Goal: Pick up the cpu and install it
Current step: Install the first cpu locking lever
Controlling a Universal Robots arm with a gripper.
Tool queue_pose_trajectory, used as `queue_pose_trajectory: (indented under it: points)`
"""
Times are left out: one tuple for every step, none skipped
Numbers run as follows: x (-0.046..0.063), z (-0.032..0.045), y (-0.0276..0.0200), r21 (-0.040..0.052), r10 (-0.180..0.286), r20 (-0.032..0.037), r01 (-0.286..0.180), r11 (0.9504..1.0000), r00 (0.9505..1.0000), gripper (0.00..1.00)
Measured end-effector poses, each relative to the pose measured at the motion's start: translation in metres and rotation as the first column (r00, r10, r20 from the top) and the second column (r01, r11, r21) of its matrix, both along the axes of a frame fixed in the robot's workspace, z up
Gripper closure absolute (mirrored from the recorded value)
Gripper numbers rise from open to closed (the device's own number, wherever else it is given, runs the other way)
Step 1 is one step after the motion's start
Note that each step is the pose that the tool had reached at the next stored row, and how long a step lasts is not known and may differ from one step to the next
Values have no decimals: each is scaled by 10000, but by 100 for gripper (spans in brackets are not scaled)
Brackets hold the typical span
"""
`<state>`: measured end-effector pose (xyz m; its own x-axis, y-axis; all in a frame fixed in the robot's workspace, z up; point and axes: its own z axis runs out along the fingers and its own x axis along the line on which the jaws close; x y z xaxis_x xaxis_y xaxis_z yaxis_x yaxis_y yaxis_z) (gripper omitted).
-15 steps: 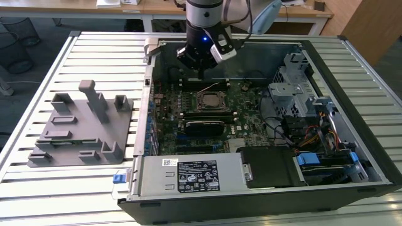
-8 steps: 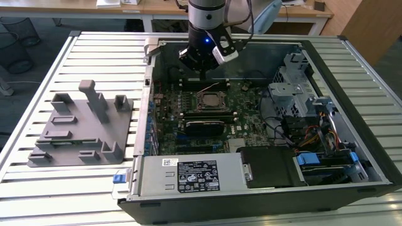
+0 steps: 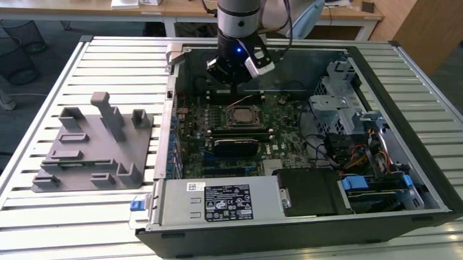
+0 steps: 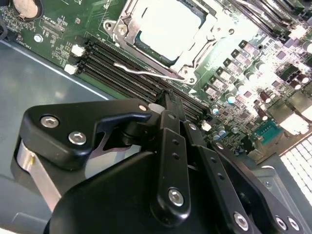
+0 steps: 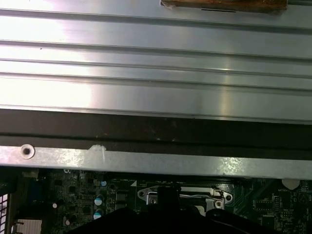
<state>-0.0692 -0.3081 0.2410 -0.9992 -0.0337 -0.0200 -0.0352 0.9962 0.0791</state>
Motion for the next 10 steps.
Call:
queue_pose_trajectory:
  points:
    - [7, -9, 0, -1, 0, 0, 0, 10000, 10000, 89]
    - [17, -19, 0, -1, -1, 0, 1, 10000, 10000, 89]
    - [30, -29, 0, -3, -1, 0, 1, 10000, 10000, 89]
    - [42, -40, 0, -4, 0, -1, 0, 10000, 10000, 89]
    - [55, -51, 0, -9, 0, -2, 0, 10000, 10000, 89]
    - [65, -61, 0, -14, 0, -4, 0, 10000, 10000, 89]
    - [76, -70, 0, -17, 0, -6, 0, 10000, 10000, 89]
    - [85, -75, 0, -18, 0, -8, 0, 10000, 10000, 89]
    - [93, -78, 0, -19, 0, -9, 0, 10000, 10000, 89]
    - [96, -79, 0, -20, 0, -10, 0, 10000, 10000, 89]
